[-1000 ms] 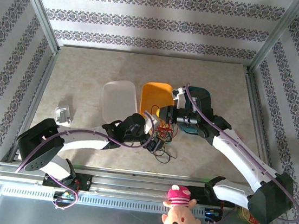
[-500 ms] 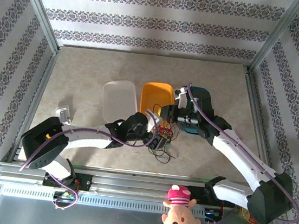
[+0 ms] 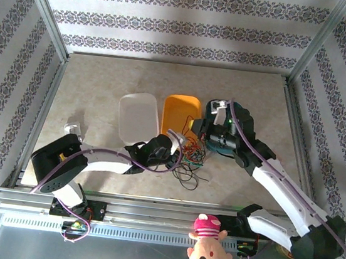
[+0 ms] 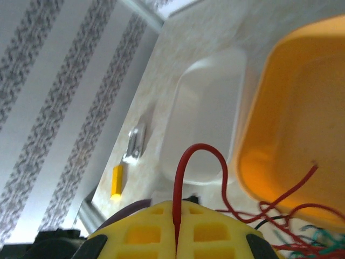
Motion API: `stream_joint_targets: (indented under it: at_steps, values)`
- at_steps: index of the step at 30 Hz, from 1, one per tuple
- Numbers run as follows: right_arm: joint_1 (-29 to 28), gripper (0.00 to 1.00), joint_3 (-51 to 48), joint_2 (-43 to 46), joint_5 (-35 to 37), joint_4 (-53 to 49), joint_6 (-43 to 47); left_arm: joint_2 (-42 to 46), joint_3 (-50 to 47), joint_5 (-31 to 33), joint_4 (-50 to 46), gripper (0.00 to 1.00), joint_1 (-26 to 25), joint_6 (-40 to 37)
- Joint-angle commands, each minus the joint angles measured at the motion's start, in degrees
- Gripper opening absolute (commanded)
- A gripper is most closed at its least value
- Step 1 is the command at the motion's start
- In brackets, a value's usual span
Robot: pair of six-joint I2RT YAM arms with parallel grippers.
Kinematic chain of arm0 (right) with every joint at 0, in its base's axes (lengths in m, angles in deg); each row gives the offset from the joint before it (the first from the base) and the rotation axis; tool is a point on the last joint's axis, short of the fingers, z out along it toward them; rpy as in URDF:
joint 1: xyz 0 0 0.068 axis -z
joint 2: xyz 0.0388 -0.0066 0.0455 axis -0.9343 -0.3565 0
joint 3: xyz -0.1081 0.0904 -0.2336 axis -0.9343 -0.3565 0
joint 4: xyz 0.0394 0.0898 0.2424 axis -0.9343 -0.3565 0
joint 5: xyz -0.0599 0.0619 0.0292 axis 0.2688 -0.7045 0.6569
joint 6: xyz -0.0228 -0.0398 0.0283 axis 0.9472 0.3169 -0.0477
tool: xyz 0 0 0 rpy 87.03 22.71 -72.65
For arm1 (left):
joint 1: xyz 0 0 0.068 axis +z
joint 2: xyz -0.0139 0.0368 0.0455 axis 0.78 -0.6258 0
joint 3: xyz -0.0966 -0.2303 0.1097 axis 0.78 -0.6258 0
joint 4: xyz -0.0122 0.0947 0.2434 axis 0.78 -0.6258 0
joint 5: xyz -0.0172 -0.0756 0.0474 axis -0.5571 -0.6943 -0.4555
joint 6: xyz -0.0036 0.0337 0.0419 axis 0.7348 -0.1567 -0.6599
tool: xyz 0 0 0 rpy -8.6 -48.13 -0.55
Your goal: Untangle the cables
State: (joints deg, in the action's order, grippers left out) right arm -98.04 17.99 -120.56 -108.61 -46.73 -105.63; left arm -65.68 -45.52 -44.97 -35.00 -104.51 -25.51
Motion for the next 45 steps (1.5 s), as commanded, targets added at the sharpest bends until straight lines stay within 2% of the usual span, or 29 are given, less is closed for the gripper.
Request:
stream_joint_targets:
  at_steps: [1, 6, 14, 21, 27, 32, 35, 41, 45]
  values:
    - [1.2, 0.00, -2.2, 5.3, 12.1, 2.3, -4.8, 3.4, -2.5, 2.9, 3.4, 0.00, -0.7, 1.9]
    - [2.0, 0.00, -5.8, 13.0, 24.1, 3.5, -7.6, 6.8, -5.9, 6.3, 3.3, 0.00, -0.7, 2.7]
    - [4.0, 0.00, -8.3, 21.6, 36.7, 1.6, -6.8, 10.2, -7.5, 9.0, -3.2, 0.00, -0.6, 2.0]
    - [5.8, 0.00, -3.9, 21.1, 45.9, -4.8, -0.4, 12.0, -8.6, 10.5, -7.0, 0.00, -0.6, 2.3]
    - [9.7, 0.00, 0.2, 19.5, 49.4, -5.3, 6.6, 12.9, -9.4, 11.8, -9.7, 0.00, -0.6, 2.9]
    - [16.1, 0.00, 3.8, 19.0, 49.4, -5.8, 11.1, 13.1, -10.1, 13.2, -11.8, 0.00, -0.6, 3.6]
    - [21.2, 0.00, 5.3, 18.8, 46.8, -5.7, 11.5, 13.1, -10.7, 14.7, -12.3, 0.00, -0.6, 4.3]
    - [30.2, 0.00, 9.4, 15.6, 33.4, -8.2, 10.4, 13.0, -12.1, 17.5, -12.4, 0.00, -0.6, 5.4]
    - [32.1, 0.00, 10.8, 13.1, 22.2, -7.6, 10.7, 13.0, -12.3, 16.8, -12.1, 0.00, -0.7, 5.1]
